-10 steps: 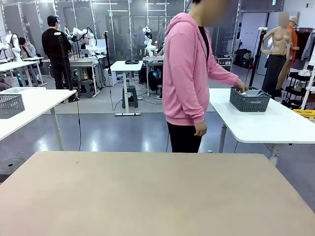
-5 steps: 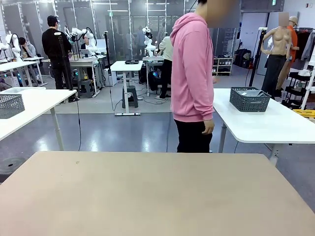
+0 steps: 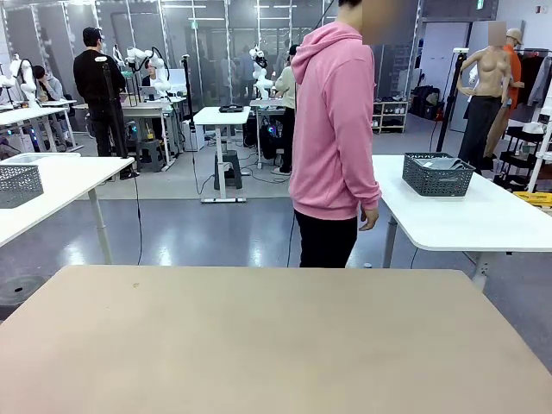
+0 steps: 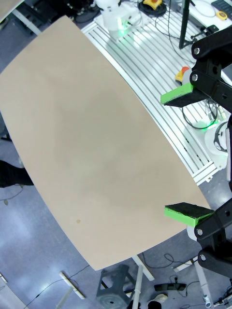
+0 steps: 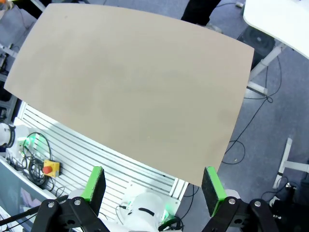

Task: Fold the towels and place them in the basket.
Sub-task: Stack the folded Towel with hook on the right side of the table.

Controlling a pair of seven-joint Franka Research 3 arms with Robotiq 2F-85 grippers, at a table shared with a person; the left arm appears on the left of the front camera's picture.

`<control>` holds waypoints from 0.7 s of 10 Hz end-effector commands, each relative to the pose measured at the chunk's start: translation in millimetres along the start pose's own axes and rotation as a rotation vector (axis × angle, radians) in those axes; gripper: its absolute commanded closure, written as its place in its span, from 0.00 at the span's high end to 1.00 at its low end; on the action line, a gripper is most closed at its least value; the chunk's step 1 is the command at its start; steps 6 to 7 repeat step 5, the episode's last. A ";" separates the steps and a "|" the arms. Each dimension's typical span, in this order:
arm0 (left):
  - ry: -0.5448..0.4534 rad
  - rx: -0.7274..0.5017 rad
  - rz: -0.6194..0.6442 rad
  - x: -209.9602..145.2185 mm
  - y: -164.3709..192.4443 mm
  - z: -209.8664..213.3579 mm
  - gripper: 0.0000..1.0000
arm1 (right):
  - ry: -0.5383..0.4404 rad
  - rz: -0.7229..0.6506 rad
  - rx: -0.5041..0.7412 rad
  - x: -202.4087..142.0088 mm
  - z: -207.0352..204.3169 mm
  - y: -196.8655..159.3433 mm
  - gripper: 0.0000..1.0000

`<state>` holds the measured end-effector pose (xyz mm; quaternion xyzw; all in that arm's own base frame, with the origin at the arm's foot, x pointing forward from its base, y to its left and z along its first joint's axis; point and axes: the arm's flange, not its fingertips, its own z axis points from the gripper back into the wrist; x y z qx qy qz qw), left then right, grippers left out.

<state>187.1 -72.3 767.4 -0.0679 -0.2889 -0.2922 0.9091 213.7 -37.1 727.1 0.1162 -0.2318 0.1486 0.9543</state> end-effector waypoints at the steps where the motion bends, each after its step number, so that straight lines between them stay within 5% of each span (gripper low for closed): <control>1: -0.010 -0.003 -0.006 0.6 -0.1 -0.7 1.00 | -0.006 0.014 0.017 -0.3 1.5 -0.4 1.00; 7: -0.010 -0.003 -0.006 0.6 -0.1 -0.7 1.00 | -0.006 0.014 0.017 -0.3 1.5 -0.4 1.00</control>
